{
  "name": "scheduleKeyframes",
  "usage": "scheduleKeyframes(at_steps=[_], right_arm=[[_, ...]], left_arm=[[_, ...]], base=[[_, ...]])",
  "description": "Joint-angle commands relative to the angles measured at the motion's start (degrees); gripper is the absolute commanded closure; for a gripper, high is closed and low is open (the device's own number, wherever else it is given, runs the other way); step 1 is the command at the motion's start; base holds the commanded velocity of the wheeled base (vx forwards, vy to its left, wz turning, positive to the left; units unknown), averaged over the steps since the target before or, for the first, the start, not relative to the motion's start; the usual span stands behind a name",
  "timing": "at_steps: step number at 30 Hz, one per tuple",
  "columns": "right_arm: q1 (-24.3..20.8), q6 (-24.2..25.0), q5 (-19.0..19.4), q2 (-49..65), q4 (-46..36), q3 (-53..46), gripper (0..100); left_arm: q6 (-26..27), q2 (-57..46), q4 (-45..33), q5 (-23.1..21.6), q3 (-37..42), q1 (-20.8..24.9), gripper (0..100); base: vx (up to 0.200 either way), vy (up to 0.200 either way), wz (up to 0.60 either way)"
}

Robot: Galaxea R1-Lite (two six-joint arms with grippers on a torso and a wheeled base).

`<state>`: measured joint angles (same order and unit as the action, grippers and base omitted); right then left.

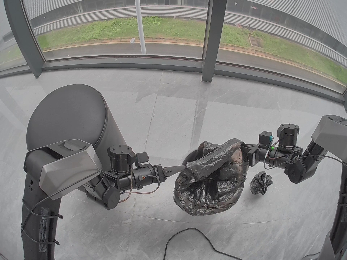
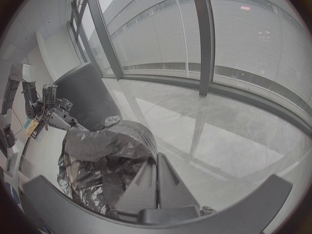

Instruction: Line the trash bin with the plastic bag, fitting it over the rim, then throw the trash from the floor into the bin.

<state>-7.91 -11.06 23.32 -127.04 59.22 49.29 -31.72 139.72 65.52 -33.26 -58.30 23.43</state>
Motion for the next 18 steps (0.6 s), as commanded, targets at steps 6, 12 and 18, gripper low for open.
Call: scheduleKeyframes(at_steps=[6, 12, 18], right_arm=[[-1.05, -0.02, -0.03, -1.63, 0.19, 2.48, 100], [-1.14, -0.02, -0.03, -1.63, 0.19, 2.39, 100], [-1.14, -0.02, -0.03, -1.63, 0.19, 2.31, 100]], left_arm=[[3.24, -6.39, -3.03, 0.03, 1.17, 3.02, 0], [16.95, -8.94, -2.68, 8.56, 5.82, 4.69, 0], [39.28, -8.94, -4.09, 12.51, 6.53, 4.43, 0]], base=[[0.0, 0.0, 0.0], [0.0, 0.0, 0.0], [0.0, 0.0, 0.0]])
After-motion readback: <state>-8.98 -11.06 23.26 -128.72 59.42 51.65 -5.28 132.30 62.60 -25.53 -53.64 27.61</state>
